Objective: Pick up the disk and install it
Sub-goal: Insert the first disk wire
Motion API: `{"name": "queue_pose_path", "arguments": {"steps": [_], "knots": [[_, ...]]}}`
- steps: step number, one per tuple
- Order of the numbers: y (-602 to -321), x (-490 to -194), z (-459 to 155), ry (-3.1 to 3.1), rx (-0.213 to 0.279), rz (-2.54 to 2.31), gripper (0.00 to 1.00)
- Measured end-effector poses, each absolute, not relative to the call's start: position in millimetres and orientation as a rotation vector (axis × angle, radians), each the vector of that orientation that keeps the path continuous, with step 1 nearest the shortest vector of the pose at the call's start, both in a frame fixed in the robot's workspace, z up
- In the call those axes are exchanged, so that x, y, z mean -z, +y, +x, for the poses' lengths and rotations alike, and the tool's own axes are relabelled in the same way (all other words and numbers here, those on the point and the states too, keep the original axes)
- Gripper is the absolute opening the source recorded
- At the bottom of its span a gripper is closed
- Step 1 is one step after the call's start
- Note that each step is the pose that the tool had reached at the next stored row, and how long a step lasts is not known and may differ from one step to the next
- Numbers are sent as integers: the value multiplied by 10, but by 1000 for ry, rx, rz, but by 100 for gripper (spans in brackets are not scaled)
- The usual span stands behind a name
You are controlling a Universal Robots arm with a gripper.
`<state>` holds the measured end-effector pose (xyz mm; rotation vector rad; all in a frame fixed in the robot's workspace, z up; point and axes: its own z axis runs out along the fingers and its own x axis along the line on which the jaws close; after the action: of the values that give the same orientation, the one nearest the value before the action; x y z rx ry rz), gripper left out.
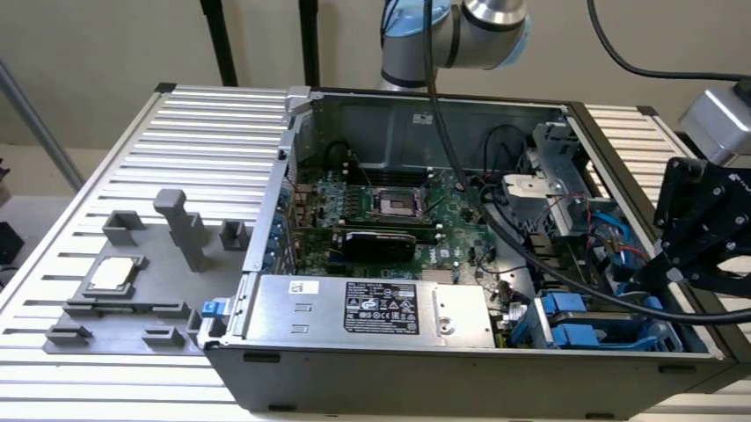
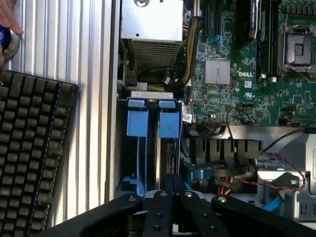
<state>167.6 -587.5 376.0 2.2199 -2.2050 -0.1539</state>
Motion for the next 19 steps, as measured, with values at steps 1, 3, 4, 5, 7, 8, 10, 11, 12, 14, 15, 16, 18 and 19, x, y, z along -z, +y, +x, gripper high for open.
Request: {"name": "queue_pose_path", "arguments": {"steps": [1, 3, 4, 5, 7, 8, 10, 11, 12, 14, 15, 16, 18, 19], "knots": [[-5874, -3760, 1712, -2205, 154, 2220, 13], [-5851, -3737, 1747, -2205, 154, 2220, 13], [-5816, -3720, 1747, -2205, 154, 2220, 13], [-5780, -3701, 1747, -2204, 154, 2220, 13], [-5718, -3664, 1747, -2203, 153, 2222, 13], [-5691, -3646, 1748, -2202, 153, 2223, 13], [-5642, -3610, 1747, -2201, 150, 2227, 13], [-5628, -3592, 1741, -2200, 147, 2231, 13], [-5620, -3575, 1731, -2198, 144, 2235, 13], [-5611, -3555, 1701, -2192, 144, 2242, 13], [-5608, -3550, 1684, -2188, 144, 2246, 15], [-5603, -3545, 1668, -2185, 144, 2248, 21], [-5589, -3542, 1638, -2180, 144, 2253, 27], [-5584, -3541, 1623, -2177, 144, 2256, 27]]}}
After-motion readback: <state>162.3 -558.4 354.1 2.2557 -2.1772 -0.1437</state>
